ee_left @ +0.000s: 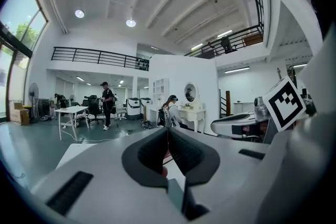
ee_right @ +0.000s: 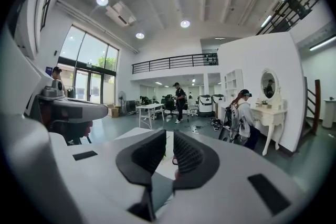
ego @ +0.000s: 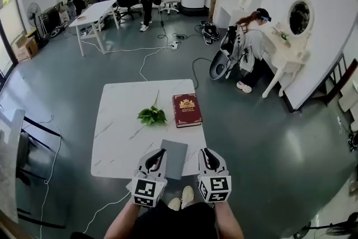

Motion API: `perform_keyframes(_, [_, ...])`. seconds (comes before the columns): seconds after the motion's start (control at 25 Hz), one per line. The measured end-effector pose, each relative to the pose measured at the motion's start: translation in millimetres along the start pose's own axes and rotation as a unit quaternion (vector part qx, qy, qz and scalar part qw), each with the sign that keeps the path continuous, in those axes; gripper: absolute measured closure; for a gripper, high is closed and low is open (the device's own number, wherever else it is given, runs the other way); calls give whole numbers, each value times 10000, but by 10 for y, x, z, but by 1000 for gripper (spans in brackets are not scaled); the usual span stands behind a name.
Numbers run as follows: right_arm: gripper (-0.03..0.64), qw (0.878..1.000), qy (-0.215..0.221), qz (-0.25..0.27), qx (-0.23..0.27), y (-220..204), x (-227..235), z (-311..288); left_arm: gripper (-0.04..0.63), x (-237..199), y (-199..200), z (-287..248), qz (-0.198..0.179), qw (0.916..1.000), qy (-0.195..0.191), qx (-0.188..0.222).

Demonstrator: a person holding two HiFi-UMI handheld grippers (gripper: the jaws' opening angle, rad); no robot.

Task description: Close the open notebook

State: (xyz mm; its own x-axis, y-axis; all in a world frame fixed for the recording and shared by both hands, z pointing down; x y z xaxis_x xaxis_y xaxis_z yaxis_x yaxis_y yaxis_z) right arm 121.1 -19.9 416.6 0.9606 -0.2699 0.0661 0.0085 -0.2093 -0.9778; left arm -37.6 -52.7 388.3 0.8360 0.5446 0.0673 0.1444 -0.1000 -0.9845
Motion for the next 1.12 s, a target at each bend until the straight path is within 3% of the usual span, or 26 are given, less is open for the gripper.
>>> perform_keyframes(0.28, [598,9995,-268,58,140,-47,-13,239,571,128,-22,66,-67,9997,-196,95])
perform_keyframes(1.12, [600,9997,-184,89,141,-40,-62,221,571,129,-67,67,-34,9998,-196,19])
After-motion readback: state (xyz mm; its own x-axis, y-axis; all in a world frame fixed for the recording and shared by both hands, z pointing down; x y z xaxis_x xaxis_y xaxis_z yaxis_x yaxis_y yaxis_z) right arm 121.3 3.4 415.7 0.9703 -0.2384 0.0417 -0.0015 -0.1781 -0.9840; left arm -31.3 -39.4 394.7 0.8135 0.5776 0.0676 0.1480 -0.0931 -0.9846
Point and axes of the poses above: the fingertips, and each gripper's own axes: z backward along the fingers, x to its right, y out of its top, the point moved 3 cm from there along z, backward along the fingers, and after that the axes turned 12 degrees about y, right-handed, at the moved point
